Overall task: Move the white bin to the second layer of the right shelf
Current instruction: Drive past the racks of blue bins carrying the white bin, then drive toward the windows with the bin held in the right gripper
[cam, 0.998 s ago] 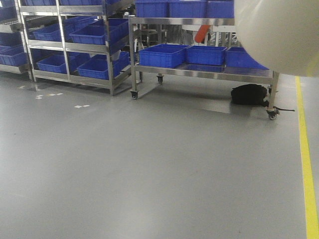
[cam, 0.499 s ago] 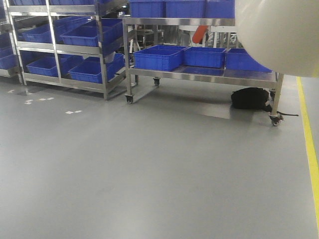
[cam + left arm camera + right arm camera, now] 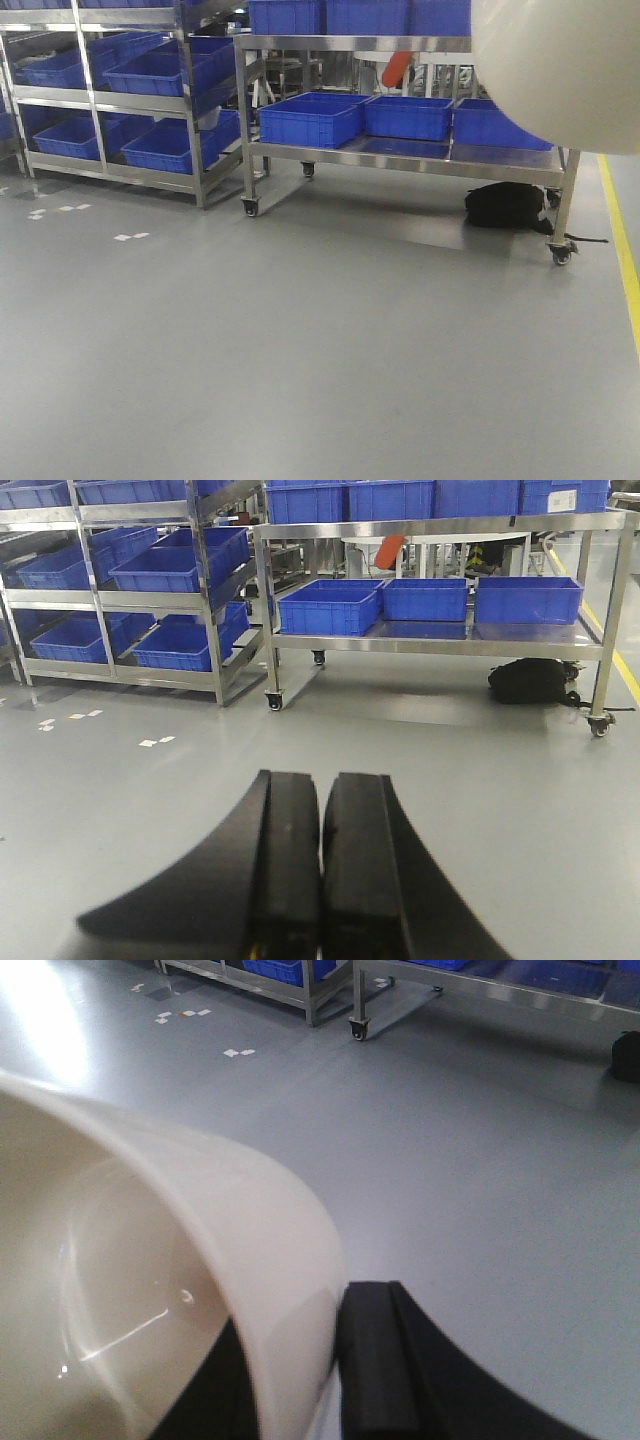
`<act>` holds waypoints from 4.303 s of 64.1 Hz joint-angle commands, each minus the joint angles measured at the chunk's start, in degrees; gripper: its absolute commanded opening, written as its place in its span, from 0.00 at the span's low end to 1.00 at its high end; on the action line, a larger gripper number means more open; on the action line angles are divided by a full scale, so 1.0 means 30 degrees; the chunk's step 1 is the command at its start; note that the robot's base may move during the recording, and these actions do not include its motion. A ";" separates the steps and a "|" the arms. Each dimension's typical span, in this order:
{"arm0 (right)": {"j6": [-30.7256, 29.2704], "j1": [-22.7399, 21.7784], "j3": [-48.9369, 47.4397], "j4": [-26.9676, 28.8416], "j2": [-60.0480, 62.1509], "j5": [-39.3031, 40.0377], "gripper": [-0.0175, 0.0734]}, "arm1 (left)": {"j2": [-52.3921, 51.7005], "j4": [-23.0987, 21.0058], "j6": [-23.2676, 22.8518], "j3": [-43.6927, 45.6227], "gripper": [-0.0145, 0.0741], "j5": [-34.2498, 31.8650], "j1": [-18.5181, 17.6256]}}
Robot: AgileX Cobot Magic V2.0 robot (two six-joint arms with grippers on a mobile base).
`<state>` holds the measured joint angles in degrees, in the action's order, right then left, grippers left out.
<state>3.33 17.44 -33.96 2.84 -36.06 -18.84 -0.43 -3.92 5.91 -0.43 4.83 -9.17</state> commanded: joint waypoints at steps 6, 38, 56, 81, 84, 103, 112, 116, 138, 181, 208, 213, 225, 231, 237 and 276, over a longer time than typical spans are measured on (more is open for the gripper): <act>-0.0075 -0.0121 -0.0633 0.0010 0.0042 0.2028 0.25 | -0.0268 -0.0105 -0.0067 -0.0702 0.26 -0.1611 0.0016; -0.0075 -0.0121 -0.0633 0.0010 0.0042 0.2028 0.25 | -0.0268 -0.0105 -0.0067 -0.0702 0.26 -0.1611 0.0016; -0.0075 -0.0121 -0.0633 0.0010 0.0042 0.2028 0.25 | -0.0268 -0.0105 -0.0067 -0.0702 0.26 -0.1611 0.0016; -0.0075 -0.0121 -0.0633 0.0010 0.0042 0.2028 0.25 | -0.0268 -0.0105 -0.0067 -0.0702 0.26 -0.1611 0.0016; -0.0075 -0.0121 -0.0633 0.0010 0.0042 0.2028 0.25 | -0.0268 -0.0105 -0.0067 -0.0702 0.26 -0.1611 0.0016; -0.0075 -0.0121 -0.0633 0.0010 0.0042 0.2028 0.25 | -0.0268 -0.0105 -0.0067 -0.0702 0.26 -0.1611 0.0016; -0.0075 -0.0121 -0.0633 0.0010 0.0042 0.2028 0.25 | -0.0268 -0.0105 -0.0067 -0.0702 0.26 -0.1611 0.0016; -0.0075 -0.0121 -0.0633 0.0010 0.0042 0.2028 0.25 | -0.0268 -0.0105 -0.0067 -0.0702 0.26 -0.1611 0.0016; -0.0075 -0.0121 -0.0633 0.0010 0.0042 0.2028 0.25 | -0.0268 -0.0105 -0.0067 -0.0702 0.26 -0.1611 0.0016; -0.0075 -0.0121 -0.0633 0.0010 0.0042 0.2028 0.25 | -0.0268 -0.0105 -0.0067 -0.0702 0.26 -0.1611 0.0016; -0.0075 -0.0121 -0.0633 0.0010 0.0042 0.2028 0.25 | -0.0268 -0.0105 -0.0067 -0.0702 0.26 -0.1611 0.0016; -0.0075 -0.0121 -0.0633 0.0010 0.0042 0.2028 0.25 | -0.0268 -0.0105 -0.0067 -0.0702 0.26 -0.1611 0.0016; -0.0075 -0.0121 -0.0633 0.0010 0.0042 0.2028 0.25 | -0.0268 -0.0105 -0.0067 -0.0702 0.26 -0.1611 0.0016; -0.0075 -0.0121 -0.0633 0.0010 0.0042 0.2028 0.25 | -0.0268 -0.0105 -0.0067 -0.0702 0.26 -0.1611 0.0016; -0.0075 -0.0121 -0.0633 0.0010 0.0042 0.2028 0.25 | -0.0268 -0.0105 -0.0067 -0.0702 0.26 -0.1611 0.0016; -0.0075 -0.0121 -0.0633 0.0010 0.0042 0.2028 0.25 | -0.0268 -0.0105 -0.0067 -0.0702 0.26 -0.1611 0.0016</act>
<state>3.33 17.44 -33.96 2.84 -36.06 -18.84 -0.43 -3.92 5.91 -0.43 4.83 -9.17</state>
